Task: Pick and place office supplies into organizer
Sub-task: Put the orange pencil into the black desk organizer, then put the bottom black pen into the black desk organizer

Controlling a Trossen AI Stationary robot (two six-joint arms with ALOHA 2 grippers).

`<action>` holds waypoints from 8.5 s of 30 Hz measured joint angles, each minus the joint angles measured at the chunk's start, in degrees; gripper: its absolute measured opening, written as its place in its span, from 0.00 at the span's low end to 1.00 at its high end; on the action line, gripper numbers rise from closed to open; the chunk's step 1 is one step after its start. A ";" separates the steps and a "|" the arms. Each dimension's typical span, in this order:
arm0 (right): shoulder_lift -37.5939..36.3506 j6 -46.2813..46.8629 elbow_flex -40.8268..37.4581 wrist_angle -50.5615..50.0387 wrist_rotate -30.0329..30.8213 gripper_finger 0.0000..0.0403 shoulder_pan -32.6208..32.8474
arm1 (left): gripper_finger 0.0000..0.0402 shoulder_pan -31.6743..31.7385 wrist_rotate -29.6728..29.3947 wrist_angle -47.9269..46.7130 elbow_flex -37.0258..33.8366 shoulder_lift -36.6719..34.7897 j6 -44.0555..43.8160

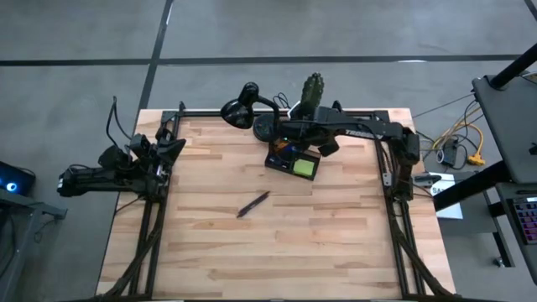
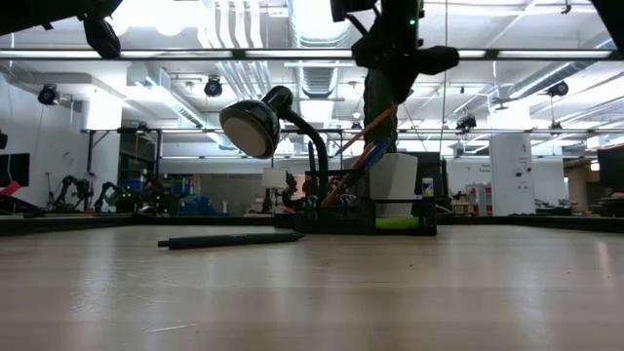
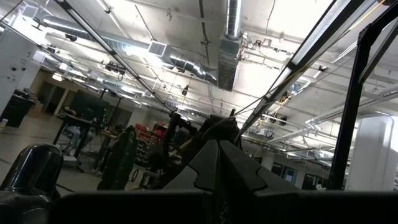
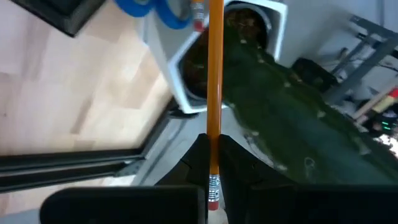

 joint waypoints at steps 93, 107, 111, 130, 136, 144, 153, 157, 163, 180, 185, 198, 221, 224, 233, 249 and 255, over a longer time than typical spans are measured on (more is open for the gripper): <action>-23.85 35.96 2.08 31.92 -37.25 0.13 -1.78 | 0.00 0.00 0.00 -0.04 0.00 0.02 0.24; -37.06 46.24 -35.72 87.55 -41.70 0.13 6.97 | 0.00 0.01 0.01 -0.04 0.00 0.02 0.31; -33.81 47.81 -38.26 90.84 -41.68 0.13 7.97 | 0.00 0.02 0.00 -0.02 0.02 0.02 0.28; -0.96 32.70 -9.74 53.59 -47.38 0.35 13.86 | 0.00 0.01 0.02 -0.13 0.01 0.04 0.07; 8.49 24.66 0.64 44.37 -47.93 0.38 14.65 | 0.00 0.02 0.00 -0.22 0.00 0.04 0.03; 20.67 19.92 13.34 33.45 -48.81 0.35 15.13 | 0.00 0.01 0.00 -0.59 0.01 0.04 0.02; 29.84 17.06 19.96 27.97 -49.86 0.31 15.21 | 0.00 0.02 0.00 -0.59 0.00 0.04 0.02; 31.73 17.05 20.02 27.54 -49.88 0.30 15.21 | 0.00 0.01 0.01 -0.61 0.01 0.04 0.02; 32.53 14.50 18.74 27.94 -49.74 0.30 15.21 | 0.00 0.00 0.00 -0.61 0.00 0.04 0.02; 32.60 10.04 14.33 30.86 -48.60 0.29 13.35 | 0.00 0.01 0.00 -0.61 0.01 0.04 0.02; 32.58 10.55 12.17 32.57 -48.62 0.28 13.33 | 0.00 0.02 0.00 -0.61 0.01 0.04 0.02; 32.58 10.81 11.07 32.11 -48.78 0.28 12.96 | 0.00 0.00 0.00 -0.59 0.00 0.05 0.04; 32.58 12.49 11.07 31.09 -48.57 0.04 12.96 | 0.00 0.01 0.00 -0.59 0.00 0.07 0.04; 32.40 15.11 11.07 29.63 -48.61 0.04 12.95 | 0.00 0.02 0.00 -0.59 0.00 0.07 0.04; 27.58 19.09 10.94 28.12 -49.19 0.04 12.70 | 0.00 0.01 0.00 -0.56 0.01 0.07 0.04; 11.31 32.61 6.36 42.41 -49.89 0.03 7.30 | 0.00 0.02 0.00 -0.49 0.02 0.02 0.07; 3.06 36.41 -3.40 51.85 -46.01 0.03 4.70 | 0.00 0.02 0.00 -0.50 0.00 0.02 0.07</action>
